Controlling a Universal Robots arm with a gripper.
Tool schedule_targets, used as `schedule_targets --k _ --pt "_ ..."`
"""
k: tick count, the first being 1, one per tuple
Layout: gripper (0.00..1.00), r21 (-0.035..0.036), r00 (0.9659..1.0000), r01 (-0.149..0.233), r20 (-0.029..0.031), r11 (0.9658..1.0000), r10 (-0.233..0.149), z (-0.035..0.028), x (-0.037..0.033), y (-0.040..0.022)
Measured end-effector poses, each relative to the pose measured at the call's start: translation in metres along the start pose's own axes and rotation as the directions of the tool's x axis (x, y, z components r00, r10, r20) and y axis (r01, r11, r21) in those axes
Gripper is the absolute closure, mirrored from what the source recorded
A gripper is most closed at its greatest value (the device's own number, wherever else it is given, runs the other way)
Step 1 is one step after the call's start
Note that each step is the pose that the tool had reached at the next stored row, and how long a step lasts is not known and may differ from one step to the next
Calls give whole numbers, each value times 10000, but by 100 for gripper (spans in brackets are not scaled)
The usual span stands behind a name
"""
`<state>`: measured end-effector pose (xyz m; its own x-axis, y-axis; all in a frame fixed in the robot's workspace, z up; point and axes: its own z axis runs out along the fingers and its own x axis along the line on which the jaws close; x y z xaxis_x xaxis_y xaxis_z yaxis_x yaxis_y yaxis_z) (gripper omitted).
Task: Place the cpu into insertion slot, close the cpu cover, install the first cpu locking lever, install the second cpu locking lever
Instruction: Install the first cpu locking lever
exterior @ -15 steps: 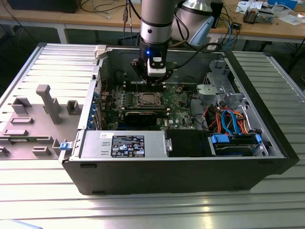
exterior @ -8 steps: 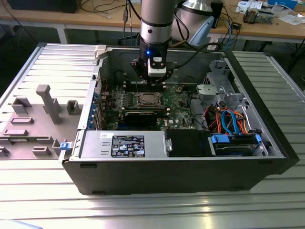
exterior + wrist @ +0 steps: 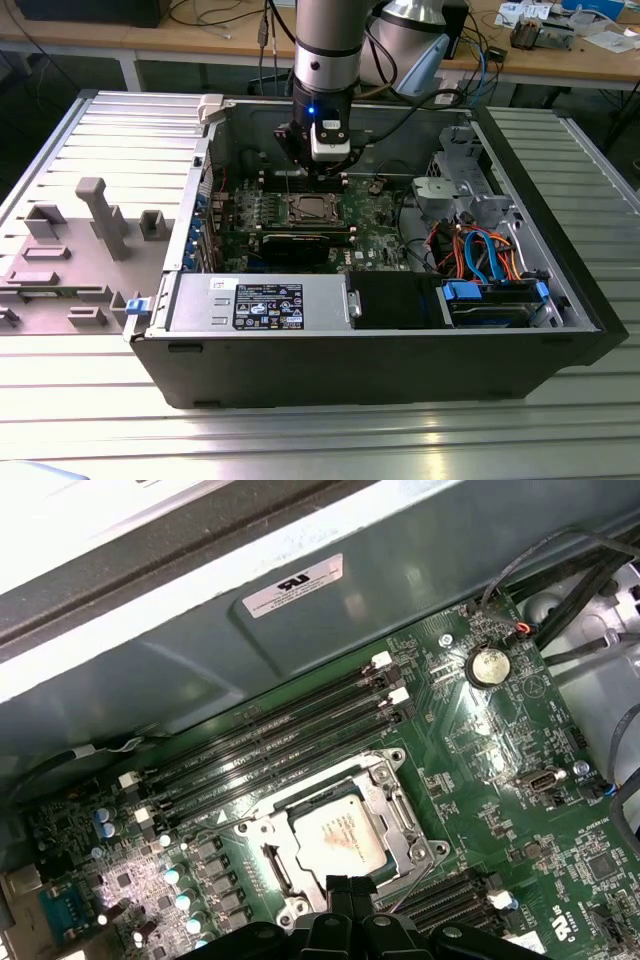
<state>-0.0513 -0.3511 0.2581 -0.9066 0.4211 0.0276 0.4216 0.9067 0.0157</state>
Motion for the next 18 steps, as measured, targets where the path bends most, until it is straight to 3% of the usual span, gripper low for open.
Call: schedule_targets --k 18 --pt "89 -4 9997 256 -9 9997 -256 0 -8 -16"
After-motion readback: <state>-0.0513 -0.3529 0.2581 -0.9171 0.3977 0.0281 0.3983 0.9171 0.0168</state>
